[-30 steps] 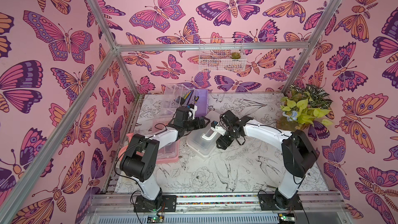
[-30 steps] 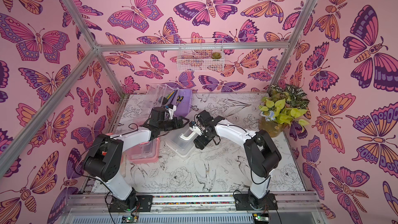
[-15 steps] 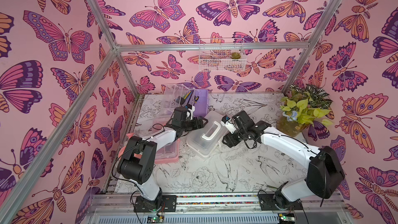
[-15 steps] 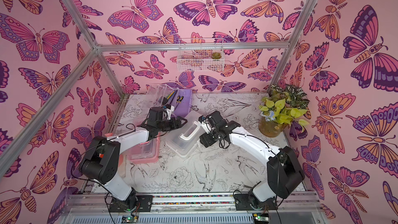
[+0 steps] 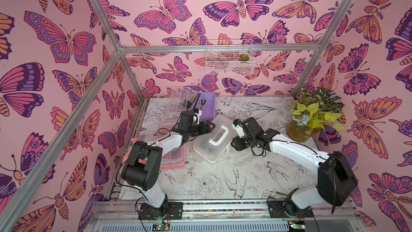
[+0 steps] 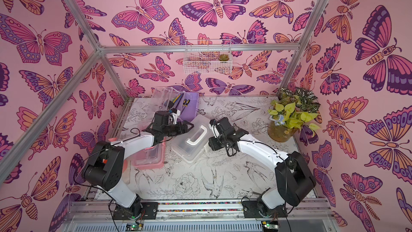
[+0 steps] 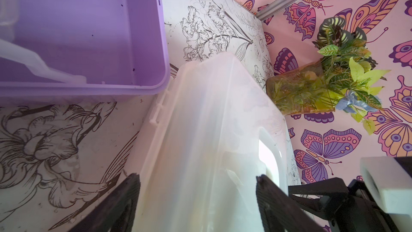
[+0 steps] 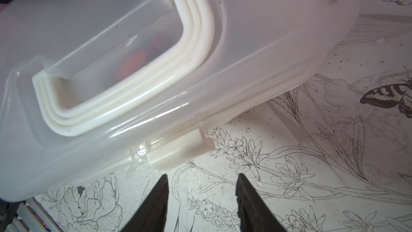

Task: Close toolboxes
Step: Fasten the toolbox latch on the toolbox.

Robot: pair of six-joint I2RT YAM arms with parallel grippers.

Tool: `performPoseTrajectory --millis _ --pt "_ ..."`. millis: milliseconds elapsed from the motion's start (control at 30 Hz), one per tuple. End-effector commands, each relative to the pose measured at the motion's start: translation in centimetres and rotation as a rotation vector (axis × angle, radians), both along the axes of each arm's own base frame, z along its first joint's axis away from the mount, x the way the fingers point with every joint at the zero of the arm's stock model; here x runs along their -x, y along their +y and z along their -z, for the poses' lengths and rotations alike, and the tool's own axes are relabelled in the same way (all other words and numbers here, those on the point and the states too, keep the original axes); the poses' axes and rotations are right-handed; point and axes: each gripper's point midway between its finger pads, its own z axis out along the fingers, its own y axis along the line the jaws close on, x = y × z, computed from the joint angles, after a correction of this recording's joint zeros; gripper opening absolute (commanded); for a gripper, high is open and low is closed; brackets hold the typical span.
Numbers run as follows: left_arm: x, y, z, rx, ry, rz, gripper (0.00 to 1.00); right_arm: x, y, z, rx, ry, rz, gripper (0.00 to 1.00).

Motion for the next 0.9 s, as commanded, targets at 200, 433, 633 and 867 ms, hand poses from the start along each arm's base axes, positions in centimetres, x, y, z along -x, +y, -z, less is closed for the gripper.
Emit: performPoseTrajectory --millis 200,433,633,867 --pt "0.6 0.6 1.0 -0.014 0.030 -0.010 0.84 -0.4 2.4 0.5 -0.053 0.019 -0.002 0.46" --pt "1.0 0.7 1.2 -0.014 0.037 -0.011 0.84 -0.3 3.0 1.7 -0.041 0.043 -0.010 0.45" --pt "1.0 0.8 1.2 -0.016 0.038 -0.016 0.84 -0.3 3.0 1.6 -0.032 0.043 -0.009 0.45" --pt "0.9 0.5 1.7 -0.006 0.057 -0.004 0.85 0.1 2.8 2.2 -0.050 0.085 0.031 0.47"
